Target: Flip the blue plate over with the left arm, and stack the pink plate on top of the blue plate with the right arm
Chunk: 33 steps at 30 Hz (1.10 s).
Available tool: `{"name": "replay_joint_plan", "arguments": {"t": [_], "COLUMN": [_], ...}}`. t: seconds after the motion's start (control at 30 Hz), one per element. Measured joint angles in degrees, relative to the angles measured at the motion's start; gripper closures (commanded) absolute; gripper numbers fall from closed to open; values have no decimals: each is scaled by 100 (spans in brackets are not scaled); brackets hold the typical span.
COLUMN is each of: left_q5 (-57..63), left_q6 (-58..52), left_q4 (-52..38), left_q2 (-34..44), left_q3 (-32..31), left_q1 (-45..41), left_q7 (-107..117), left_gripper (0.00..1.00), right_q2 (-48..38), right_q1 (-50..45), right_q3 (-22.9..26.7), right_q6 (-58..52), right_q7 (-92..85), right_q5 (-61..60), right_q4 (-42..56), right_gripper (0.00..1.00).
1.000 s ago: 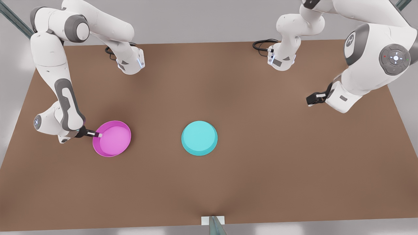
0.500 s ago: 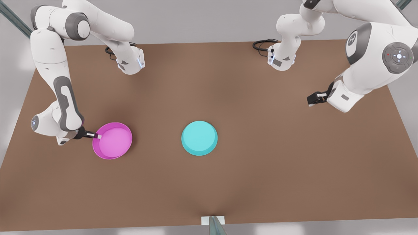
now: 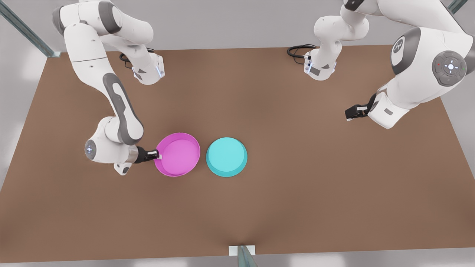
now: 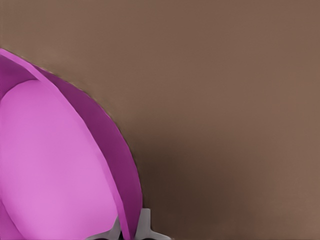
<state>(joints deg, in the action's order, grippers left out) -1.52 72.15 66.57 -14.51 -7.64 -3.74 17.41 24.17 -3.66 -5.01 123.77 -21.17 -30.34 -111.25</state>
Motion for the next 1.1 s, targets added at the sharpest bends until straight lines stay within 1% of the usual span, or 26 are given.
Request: {"name": "replay_joint_plan", "arguments": {"t": [0.17, 0.27, 0.33, 0.4, 0.6, 0.77, 0.8, 0.83, 0.87, 1.03, 1.1], "left_q5": [26, 4, 25, 41, 21, -10, -8, -6, -5, -8, -8], "left_q6": [-212, -197, 49, 313, 721, 874, 901, 939, 979, 1146, 1180], "left_q4": [54, 186, 850, 1249, 1386, 1499, 1548, 1653, 1717, 1736, 1727], "left_q2": [278, 269, 560, 765, 829, 810, 809, 829, 849, 940, 939], "left_q3": [218, 252, 334, 460, 520, 544, 573, 628, 664, 710, 706], "left_q1": [15, 14, -24, -25, 10, -47, -70, -97, -90, 17, 11], "left_q7": [-17, -133, -266, -408, -751, -961, -997, -1030, -1062, -1197, -1237], "left_gripper": [0, 0, 0, 0, 0, 0, 0, 0, 0, 0, 0], "right_q2": [165, 297, 423, 578, 989, 1097, 1105, 1109, 1111, 1086, 901], "right_q1": [-884, -1252, -1422, -1601, -1813, -1844, -1842, -1841, -1841, -1814, -1578], "right_q3": [0, 0, 0, 1, 0, 3, 5, 4, 2, 1, 53], "right_q6": [-41, -66, -77, -84, -80, -58, -53, -50, -44, 63, 42], "right_q7": [539, 874, 1084, 1295, 1834, 2180, 2238, 2299, 2357, 2595, 2676], "right_q5": [-19, -27, -33, -37, -42, -33, -31, -20, -11, 7, 26], "right_q4": [317, 494, 633, 821, 1307, 1359, 1359, 1355, 1345, 1270, 1296], "right_gripper": [79, 79, 79, 79, 79, 79, 74, 31, 0, 0, 0]}}
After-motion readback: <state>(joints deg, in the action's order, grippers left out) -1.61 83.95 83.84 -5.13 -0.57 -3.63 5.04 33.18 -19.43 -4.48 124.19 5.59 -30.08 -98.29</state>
